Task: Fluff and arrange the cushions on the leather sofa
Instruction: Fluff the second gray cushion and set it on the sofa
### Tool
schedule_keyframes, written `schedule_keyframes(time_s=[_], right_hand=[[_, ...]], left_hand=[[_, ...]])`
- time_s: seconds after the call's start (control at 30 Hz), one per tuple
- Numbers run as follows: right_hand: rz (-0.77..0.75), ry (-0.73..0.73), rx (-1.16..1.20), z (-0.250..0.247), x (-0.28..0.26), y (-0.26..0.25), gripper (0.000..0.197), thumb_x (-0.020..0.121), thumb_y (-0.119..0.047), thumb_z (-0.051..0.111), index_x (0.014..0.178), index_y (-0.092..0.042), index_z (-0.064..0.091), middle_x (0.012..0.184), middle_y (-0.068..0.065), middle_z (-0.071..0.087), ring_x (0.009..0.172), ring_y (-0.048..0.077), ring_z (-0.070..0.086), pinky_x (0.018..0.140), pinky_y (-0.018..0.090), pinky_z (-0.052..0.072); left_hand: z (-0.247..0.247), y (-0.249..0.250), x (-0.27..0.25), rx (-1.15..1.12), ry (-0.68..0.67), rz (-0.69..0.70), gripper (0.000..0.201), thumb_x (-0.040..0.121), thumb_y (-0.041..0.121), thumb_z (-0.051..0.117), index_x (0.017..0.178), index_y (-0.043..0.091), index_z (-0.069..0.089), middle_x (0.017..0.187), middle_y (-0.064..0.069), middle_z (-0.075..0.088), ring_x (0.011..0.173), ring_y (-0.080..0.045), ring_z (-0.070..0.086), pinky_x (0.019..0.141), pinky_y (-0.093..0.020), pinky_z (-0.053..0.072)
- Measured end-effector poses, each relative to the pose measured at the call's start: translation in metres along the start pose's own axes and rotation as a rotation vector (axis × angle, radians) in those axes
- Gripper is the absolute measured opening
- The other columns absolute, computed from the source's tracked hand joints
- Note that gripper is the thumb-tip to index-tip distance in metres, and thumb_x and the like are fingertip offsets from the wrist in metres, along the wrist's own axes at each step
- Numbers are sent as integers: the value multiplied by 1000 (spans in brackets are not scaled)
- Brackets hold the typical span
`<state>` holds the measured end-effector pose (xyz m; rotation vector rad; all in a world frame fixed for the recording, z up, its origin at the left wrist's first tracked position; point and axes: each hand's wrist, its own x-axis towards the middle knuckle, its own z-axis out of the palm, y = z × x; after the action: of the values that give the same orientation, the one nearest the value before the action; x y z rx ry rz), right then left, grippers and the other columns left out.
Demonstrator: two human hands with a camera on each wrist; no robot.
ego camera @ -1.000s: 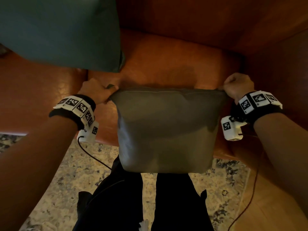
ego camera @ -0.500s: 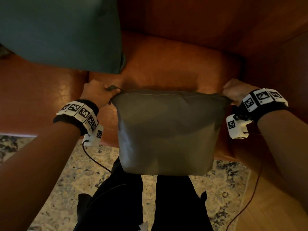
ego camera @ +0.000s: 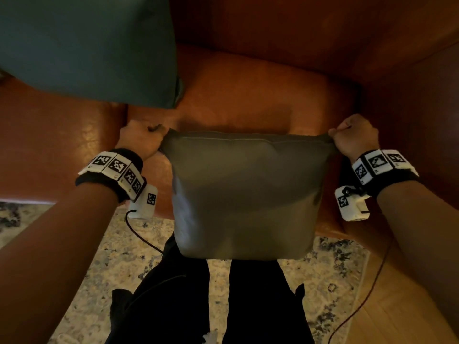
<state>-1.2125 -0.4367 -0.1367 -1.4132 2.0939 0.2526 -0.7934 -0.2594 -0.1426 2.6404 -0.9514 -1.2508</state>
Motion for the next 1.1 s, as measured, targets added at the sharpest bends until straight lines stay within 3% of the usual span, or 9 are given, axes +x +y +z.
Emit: schedule_keyframes(time_s=[0.23,0.37,0.47,0.6,0.67,0.73,0.93,1.03,1.1], right_hand=[[-66,17,-1,-5,4,-15,11,90,-11,68,96,-21,67,108,6,72,105,28,69,91,40,59],[-110,0,-37,-10,-5,-25,21,100,-11,53,115,-18,66,125,11,66,103,26,63,81,30,48],[-94,-41,32,-11,-24,-20,38,106,-35,52,140,-18,55,141,12,60,124,32,59,92,34,45],[75,-204,359,-3,-60,5,96,85,-89,46,162,-37,25,162,2,41,145,31,42,120,49,33],[188,-308,551,11,-79,26,126,55,-104,56,161,-47,20,163,-6,40,145,26,43,118,56,35],[211,-425,664,25,-101,44,127,52,-98,66,160,-46,26,157,-12,46,139,19,48,111,48,40],[277,-506,853,32,-131,54,80,76,-76,66,148,-44,51,125,-16,68,114,11,63,91,38,51],[208,-413,835,17,-115,49,87,76,-90,59,147,-41,55,135,-11,68,124,16,64,108,42,48],[179,-341,797,6,-94,39,101,71,-97,52,151,-36,51,142,-9,64,127,17,61,117,43,40]], left_hand=[[-6,-3,3,-112,-80,-17,33,94,37,72,78,8,70,76,-14,67,82,-31,65,80,-35,50],[-6,2,0,-67,-38,-47,37,104,39,54,108,7,72,112,-22,69,113,-39,63,93,-35,43],[-6,7,-18,-98,-4,-54,52,108,50,38,125,10,67,128,-23,64,123,-41,58,102,-38,42],[17,-16,-52,-413,-138,119,26,97,64,52,106,41,59,107,9,62,98,-9,62,99,-44,52],[31,-36,-69,-402,-276,130,76,80,78,64,141,37,47,131,13,52,119,-6,54,103,-34,44],[47,-53,-84,-406,-437,148,118,68,81,73,161,31,22,157,15,38,140,-5,43,114,-35,40],[58,-43,-109,-436,-487,243,87,78,67,75,149,34,35,136,25,56,126,11,54,110,-25,46],[41,-6,-101,-400,-457,318,69,87,49,68,147,29,40,128,28,57,117,18,55,97,-7,45],[30,18,-82,-296,-378,404,59,90,58,63,140,33,47,122,24,63,115,6,62,101,-21,51]])
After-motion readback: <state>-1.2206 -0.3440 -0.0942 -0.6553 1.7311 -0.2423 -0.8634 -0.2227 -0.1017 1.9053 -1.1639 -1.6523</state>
